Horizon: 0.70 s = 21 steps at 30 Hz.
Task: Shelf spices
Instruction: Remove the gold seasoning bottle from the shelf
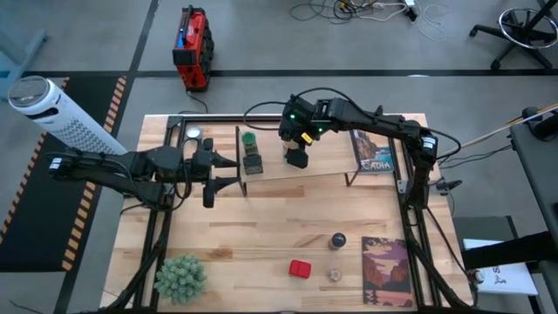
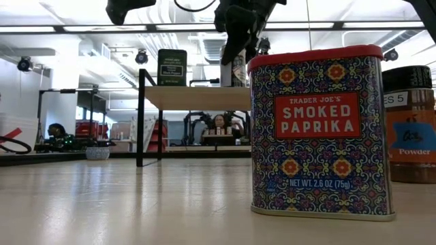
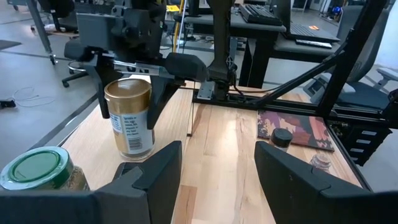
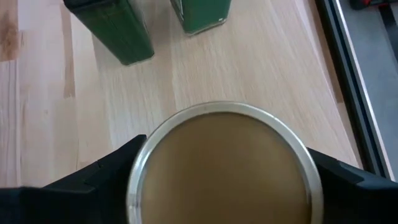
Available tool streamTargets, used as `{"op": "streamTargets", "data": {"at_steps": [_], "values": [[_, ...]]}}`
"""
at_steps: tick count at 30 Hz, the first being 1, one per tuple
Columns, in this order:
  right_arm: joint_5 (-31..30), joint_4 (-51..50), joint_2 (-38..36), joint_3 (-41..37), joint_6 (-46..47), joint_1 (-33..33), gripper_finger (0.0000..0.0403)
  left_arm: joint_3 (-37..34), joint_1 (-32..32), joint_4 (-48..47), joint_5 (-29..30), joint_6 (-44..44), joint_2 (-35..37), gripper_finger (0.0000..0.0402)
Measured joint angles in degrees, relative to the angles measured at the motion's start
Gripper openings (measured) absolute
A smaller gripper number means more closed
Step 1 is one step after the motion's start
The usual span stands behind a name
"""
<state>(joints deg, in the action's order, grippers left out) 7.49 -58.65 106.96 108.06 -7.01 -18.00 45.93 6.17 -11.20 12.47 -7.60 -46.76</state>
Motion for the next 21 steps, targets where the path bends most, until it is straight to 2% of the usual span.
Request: {"op": "streamTargets", "data": {"at_steps": [10,21], "values": [[-0.1,0.7,0.0,-0.9,1.0,0.0,0.0262,0.0,0.0,-0.2,0.0,-0.1,0.0,0.0192],[-0.1,0.4,0.0,-0.9,0.9,0.0,0.0262,0.0,0.0,-0.4,0.0,-0.2,0.0,0.0192]]}}
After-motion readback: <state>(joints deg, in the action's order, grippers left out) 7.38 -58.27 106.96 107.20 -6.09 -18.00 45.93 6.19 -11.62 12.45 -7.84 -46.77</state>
